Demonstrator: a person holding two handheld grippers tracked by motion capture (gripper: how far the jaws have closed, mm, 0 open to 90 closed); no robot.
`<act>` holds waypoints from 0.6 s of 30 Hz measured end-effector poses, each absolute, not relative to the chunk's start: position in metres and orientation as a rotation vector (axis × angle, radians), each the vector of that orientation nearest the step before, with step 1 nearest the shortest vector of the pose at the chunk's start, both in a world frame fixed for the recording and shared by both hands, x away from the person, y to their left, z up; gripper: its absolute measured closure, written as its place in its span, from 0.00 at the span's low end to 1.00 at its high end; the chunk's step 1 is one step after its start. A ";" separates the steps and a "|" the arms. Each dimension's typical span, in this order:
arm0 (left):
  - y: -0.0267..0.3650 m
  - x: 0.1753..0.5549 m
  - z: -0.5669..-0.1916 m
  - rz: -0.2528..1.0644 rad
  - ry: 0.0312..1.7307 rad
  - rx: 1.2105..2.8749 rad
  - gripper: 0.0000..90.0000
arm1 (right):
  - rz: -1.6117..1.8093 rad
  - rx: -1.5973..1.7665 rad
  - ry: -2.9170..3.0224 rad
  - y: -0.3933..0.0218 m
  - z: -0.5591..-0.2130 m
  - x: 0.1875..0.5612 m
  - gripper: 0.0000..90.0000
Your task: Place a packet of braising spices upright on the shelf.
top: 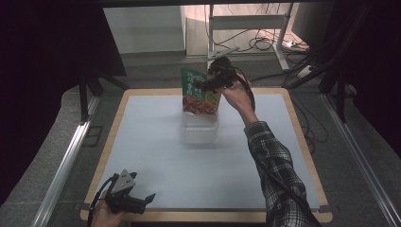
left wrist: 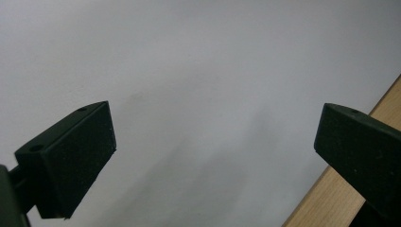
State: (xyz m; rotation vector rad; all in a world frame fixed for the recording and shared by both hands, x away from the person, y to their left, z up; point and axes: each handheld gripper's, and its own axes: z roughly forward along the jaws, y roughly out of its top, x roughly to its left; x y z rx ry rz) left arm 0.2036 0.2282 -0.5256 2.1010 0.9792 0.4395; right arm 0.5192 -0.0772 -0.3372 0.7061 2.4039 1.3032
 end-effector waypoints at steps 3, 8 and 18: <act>0.227 0.203 -0.525 0.445 0.968 2.110 0.00 | 1.321 0.703 2.403 -0.080 -0.336 0.517 0.12; 0.227 0.203 -0.525 0.449 0.964 2.110 0.00 | 1.306 0.703 2.408 -0.084 -0.337 0.514 0.10; 0.226 0.202 -0.525 0.451 0.960 2.119 0.00 | 1.314 0.701 2.430 -0.091 -0.340 0.505 0.07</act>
